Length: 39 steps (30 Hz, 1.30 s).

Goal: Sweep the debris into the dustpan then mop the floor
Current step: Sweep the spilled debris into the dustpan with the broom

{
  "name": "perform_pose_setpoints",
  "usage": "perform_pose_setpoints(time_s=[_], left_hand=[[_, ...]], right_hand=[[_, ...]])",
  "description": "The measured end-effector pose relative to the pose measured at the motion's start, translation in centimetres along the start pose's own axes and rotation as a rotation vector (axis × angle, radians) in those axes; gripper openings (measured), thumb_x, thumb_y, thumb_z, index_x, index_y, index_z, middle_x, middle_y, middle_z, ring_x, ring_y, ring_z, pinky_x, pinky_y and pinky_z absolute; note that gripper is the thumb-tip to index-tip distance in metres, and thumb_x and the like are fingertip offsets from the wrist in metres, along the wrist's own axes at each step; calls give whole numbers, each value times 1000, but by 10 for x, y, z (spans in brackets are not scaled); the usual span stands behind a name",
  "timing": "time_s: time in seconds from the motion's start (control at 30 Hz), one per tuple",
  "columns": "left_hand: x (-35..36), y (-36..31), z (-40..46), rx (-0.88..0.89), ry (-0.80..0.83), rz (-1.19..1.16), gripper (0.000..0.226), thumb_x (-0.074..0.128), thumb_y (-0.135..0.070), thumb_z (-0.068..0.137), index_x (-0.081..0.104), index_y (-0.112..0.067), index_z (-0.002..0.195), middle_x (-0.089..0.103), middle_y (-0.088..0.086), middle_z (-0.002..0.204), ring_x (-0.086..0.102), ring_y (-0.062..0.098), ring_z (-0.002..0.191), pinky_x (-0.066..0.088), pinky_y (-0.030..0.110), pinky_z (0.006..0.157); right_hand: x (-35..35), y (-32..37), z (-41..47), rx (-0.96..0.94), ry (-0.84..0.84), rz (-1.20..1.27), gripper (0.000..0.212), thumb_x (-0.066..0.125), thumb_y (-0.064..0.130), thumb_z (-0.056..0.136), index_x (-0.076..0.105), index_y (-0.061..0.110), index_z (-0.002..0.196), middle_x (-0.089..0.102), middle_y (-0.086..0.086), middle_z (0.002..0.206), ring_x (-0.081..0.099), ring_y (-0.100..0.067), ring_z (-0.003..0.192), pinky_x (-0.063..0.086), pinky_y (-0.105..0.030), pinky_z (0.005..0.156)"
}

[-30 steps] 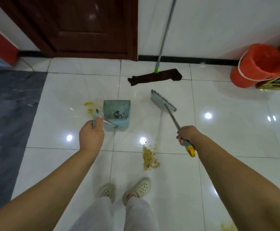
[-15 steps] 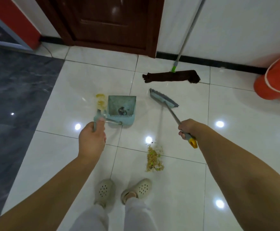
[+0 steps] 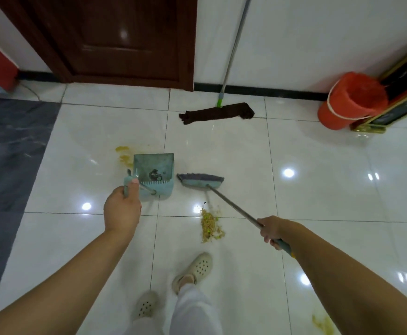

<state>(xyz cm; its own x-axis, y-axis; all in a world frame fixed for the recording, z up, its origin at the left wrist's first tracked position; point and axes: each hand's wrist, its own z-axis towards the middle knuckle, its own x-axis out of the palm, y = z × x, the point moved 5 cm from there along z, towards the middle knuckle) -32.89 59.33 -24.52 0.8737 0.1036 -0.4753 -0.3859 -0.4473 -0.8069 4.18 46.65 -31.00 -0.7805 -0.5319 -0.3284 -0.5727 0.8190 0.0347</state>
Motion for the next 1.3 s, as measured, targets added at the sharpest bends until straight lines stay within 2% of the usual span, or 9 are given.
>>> perform_pose_setpoints(time_s=[0.1, 0.33, 0.5, 0.67, 0.8, 0.97, 1.2, 1.3], left_hand=[[-18, 10, -10, 52, 59, 40, 52, 40, -58, 89, 53, -13, 69, 56, 6, 59, 50, 24, 53, 44, 35, 59], [-60, 38, -36, 111, 161, 58, 55, 42, -61, 88, 56, -11, 69, 56, 6, 57, 48, 24, 49, 42, 33, 55], [-82, 58, -60, 131, 223, 57, 55, 42, -61, 88, 56, -11, 69, 55, 6, 55, 47, 24, 48, 42, 33, 54], [-97, 75, -80, 172, 284, 93, 56, 40, -61, 89, 56, -12, 70, 56, 5, 56, 49, 24, 47, 42, 31, 51], [-103, 79, -89, 191, 325, 103, 54, 41, -60, 90, 55, -13, 68, 56, 6, 57, 49, 25, 51, 42, 35, 57], [-102, 83, -99, 176, 355, 116, 55, 41, -62, 89, 54, -12, 69, 55, 6, 56, 47, 24, 47, 41, 32, 51], [-86, 89, -110, 155, 400, 118, 50, 45, -58, 90, 54, -13, 71, 54, 7, 58, 46, 23, 47, 39, 29, 49], [-75, 94, -117, 144, 400, 133, 51, 44, -58, 90, 54, -12, 72, 54, 7, 58, 46, 23, 47, 40, 31, 51]], right_hand=[[37, -26, -18, 9, -15, -8, 32, 36, 3, 96, 51, 12, 122, 55, -12, 84, 44, -15, 54, 38, -22, 48], [121, -70, -53, 73, -32, 53, 33, 38, 4, 96, 49, 12, 126, 54, -11, 80, 44, -16, 55, 38, -22, 48], [175, -103, -79, 138, -39, 115, 27, 40, 4, 95, 50, 15, 118, 49, -8, 74, 39, -14, 52, 35, -19, 44], [214, -125, -110, 176, -51, 172, 32, 41, 6, 95, 51, 13, 125, 47, -7, 73, 38, -13, 52, 34, -19, 44], [227, -140, -135, 212, -63, 276, 34, 42, 5, 94, 53, 10, 126, 48, -8, 74, 38, -14, 53, 32, -19, 43], [224, -159, -160, 179, -89, 431, 41, 41, 1, 94, 49, 7, 134, 56, -11, 83, 39, -15, 53, 32, -20, 43], [213, -176, -142, 216, -97, 708, 19, 45, 6, 97, 50, 5, 116, 55, -14, 80, 42, -15, 54, 37, -17, 39], [217, -172, -121, 234, -58, 793, 21, 47, 9, 97, 47, -1, 115, 56, -15, 85, 43, -14, 51, 41, -19, 39]])
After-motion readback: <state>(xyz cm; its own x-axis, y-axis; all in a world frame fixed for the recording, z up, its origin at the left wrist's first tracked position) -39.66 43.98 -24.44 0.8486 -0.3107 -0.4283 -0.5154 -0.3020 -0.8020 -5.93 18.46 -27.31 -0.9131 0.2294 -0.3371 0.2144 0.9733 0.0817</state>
